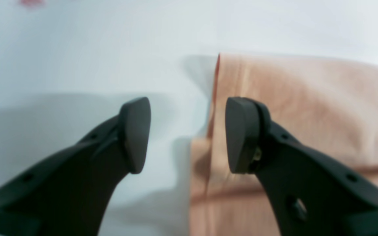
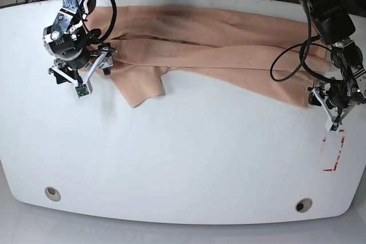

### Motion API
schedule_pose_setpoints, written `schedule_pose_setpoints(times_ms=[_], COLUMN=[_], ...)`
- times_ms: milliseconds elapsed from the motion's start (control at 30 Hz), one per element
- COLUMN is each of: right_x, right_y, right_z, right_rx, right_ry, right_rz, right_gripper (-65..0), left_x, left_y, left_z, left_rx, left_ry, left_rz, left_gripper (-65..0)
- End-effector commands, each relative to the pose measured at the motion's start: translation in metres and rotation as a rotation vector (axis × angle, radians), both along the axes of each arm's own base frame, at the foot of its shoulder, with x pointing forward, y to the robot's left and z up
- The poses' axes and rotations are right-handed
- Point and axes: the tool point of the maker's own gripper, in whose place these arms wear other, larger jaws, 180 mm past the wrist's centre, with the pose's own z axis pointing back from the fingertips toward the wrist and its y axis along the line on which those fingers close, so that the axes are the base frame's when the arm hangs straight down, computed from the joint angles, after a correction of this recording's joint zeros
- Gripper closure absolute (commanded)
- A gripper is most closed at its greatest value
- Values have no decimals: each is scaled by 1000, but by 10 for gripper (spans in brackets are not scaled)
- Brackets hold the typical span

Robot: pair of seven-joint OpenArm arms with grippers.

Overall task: Fold the T-shirt properly
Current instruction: 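Open both grippers and release the folded shirt, then move the right gripper inward along the strip and grasp its end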

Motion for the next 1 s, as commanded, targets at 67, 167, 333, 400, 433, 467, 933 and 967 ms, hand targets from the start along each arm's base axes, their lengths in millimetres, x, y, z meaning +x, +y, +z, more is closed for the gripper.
schedule_pose_setpoints(times_ms=[67,167,333,400,433,467,933,967], right_x=[11,11,11,11,11,11,20,22], right_y=[-4,-3,-3,-3,-3,-3,-5,-4], right_z=[13,14,14,14,14,14,20,21], right_rx=[-5,-3,-1,-1,-1,-1,-3,-2], right_ry=[-58,-60,-61,-61,-61,-61,-83,-90], right_rz=[-5,-4,-3,-5,-5,-5,-8,-7], right_gripper=[-510,-510,-510,-510,-510,-510,-498,-474], left_x=[18,17,18,17,16,16,19,19], left_y=[0,-4,-15,-18,-20,-21,-27,-26], left_z=[0,-7,-12,-14,-16,-16,-17,-16], left_rx=[-67,-82,-66,-62,-60,-59,-43,-42], left_ry=[-61,-47,-22,-15,-9,-7,-12,-14], left_rz=[18,14,-35,-49,-55,-59,-97,-95], left_gripper=[-344,-344,-344,-344,-344,-344,-24,-21])
